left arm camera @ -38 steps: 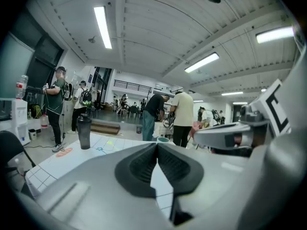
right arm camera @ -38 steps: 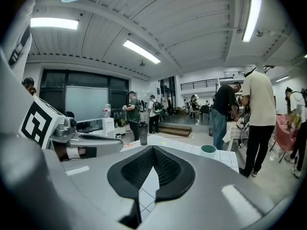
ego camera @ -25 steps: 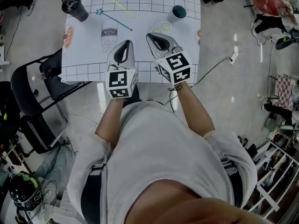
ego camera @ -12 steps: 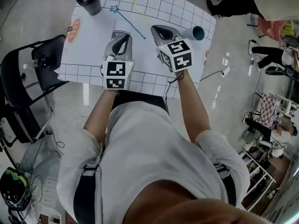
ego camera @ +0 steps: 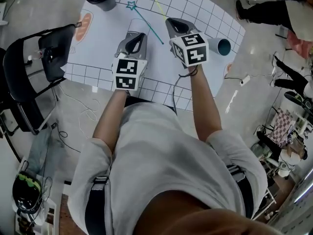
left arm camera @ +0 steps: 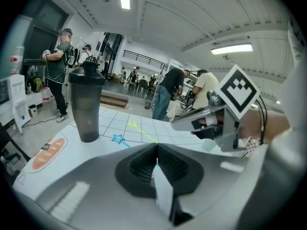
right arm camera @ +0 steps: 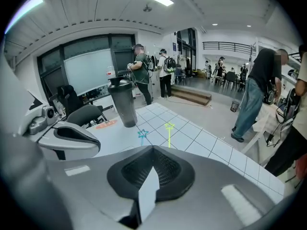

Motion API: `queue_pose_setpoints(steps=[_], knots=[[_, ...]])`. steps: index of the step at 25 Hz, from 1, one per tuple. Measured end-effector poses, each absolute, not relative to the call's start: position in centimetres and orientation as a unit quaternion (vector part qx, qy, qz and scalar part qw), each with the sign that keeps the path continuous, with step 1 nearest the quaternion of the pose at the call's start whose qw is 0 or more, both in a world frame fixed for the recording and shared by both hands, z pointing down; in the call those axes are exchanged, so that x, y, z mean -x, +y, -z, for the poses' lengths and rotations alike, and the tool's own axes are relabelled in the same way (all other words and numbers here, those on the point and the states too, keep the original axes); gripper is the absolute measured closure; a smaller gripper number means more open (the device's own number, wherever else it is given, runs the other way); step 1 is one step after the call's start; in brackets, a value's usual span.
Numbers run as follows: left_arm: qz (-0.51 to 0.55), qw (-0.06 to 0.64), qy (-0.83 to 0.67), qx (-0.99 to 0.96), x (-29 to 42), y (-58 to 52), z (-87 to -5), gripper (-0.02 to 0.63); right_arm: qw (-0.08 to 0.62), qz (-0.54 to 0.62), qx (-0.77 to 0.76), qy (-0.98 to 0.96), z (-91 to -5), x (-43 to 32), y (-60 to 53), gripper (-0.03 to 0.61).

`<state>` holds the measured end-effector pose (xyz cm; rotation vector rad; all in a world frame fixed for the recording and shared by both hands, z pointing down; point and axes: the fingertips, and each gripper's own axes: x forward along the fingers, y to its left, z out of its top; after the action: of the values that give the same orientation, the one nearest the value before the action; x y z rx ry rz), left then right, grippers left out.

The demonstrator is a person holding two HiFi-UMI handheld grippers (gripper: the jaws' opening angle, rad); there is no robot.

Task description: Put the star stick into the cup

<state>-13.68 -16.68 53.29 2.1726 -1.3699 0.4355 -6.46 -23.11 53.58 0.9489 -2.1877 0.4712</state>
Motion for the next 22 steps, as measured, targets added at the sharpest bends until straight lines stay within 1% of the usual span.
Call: queue_pose_setpoints(steps=[5, 12, 15, 18, 22], knots=[[-0.169, 0.279, -0.527, -0.785, 14.8, -18.4, -54.7, 0.611, 0.366, -0.197, -0.347, -0.841, -56.8, 7.4, -26.5, 0.578], [-0.193, 0.285, -0.525, -0.778, 15.5, -20.8, -57.4, 0.611, 0.426, -0.184, -0.324, -0.824, -60.8, 8.6, -29.3, 0.574], [-0.201, 0.289, -0.521, -0.778, 15.4, -21.0, -58.1, 0.611, 0.420, -0.189, -0.322, -0.827, -61.5, 9.8, -30.8, 0.522], [-0.208, 0.284, -0.517, -0.780, 15.1, -20.9, -58.1, 0.611, 0.418, -0.189, -0.331, -0.825, -62.3, 10.5, -32.7, 0.515], [-0.208, 0.290, -0.508, -0.784, 14.9, -20.6, -58.2, 0.611, 0.453, -0.194, -0.321, -0.809, -64.0, 10.8, -33.6, 0.510]])
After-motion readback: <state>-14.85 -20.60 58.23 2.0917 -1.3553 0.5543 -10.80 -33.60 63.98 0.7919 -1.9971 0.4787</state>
